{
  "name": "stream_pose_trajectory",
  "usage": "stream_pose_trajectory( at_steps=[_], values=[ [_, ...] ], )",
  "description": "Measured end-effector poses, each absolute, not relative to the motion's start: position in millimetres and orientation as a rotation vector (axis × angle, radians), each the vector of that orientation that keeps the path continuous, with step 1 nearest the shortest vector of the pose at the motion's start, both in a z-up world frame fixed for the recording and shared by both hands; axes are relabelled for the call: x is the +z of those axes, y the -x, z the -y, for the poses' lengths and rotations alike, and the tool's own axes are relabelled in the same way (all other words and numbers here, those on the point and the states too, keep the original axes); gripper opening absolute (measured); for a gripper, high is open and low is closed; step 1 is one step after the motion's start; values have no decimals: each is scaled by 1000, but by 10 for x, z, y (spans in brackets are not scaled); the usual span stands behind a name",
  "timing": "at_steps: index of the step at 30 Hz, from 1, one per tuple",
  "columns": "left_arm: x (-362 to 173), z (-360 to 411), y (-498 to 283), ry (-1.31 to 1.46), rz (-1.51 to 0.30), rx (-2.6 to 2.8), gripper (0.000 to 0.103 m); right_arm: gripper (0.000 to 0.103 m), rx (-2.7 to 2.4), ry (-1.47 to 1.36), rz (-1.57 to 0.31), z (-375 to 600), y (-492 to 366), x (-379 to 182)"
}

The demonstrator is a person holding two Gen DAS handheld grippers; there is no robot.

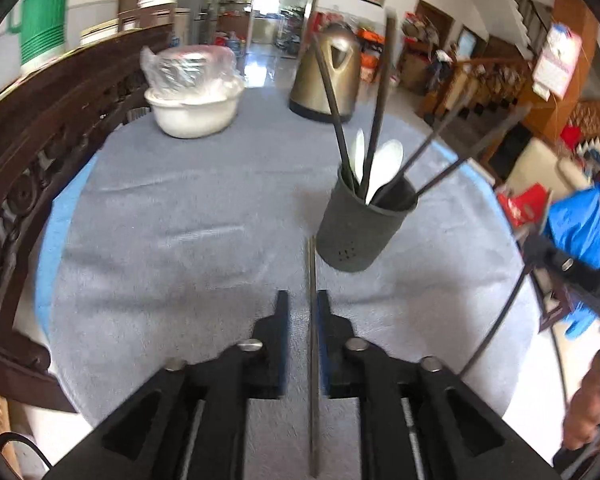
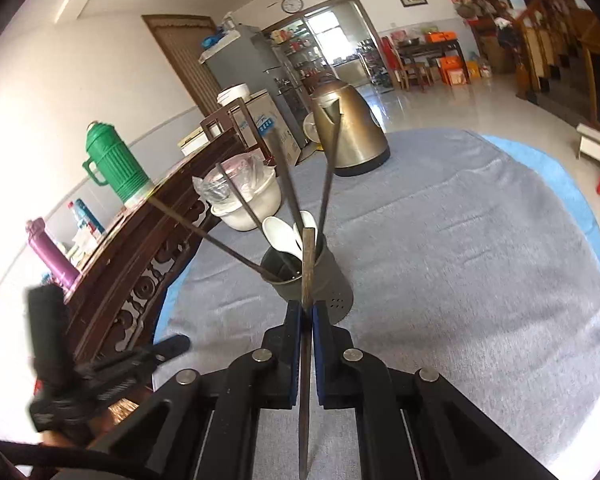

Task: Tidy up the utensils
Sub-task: 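Lift both held chopsticks upright and carry them over the grey cup, then lower both chopsticks into the grey cup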

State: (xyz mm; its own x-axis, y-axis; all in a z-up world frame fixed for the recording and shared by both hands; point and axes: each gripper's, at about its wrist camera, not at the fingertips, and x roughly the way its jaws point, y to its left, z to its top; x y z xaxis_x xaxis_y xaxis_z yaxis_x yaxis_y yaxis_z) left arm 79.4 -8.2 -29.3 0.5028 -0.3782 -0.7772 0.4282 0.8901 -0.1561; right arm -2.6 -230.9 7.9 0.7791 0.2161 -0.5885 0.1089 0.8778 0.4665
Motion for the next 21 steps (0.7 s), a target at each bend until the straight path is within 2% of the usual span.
stream_pose_trajectory(
  at_steps=[2, 13, 14, 16, 18, 21],
  values=[
    [-393, 207, -860, -100, -927, -497, 42, 6, 64, -519, -679, 2346, 15, 56],
    [-938, 633, -1358, -202, -1027, -542, 42, 6, 50, -560, -702, 2577, -27, -83],
    [-960, 650, -1376, -202, -1032, -546, 41, 6, 51, -564, -705, 2594, -35, -97],
    [-1022, 680, -1410, -202, -1046, -554, 32, 6, 55, -567, -709, 2604, -53, -117],
    [-1079, 693, -1443, -200, -1063, -558, 17, 6, 62, -566, -710, 2591, -74, -126],
    [-1113, 659, -1456, -189, -1055, -561, 7, 6, 72, -556, -707, 2553, -96, -112]
  ],
)
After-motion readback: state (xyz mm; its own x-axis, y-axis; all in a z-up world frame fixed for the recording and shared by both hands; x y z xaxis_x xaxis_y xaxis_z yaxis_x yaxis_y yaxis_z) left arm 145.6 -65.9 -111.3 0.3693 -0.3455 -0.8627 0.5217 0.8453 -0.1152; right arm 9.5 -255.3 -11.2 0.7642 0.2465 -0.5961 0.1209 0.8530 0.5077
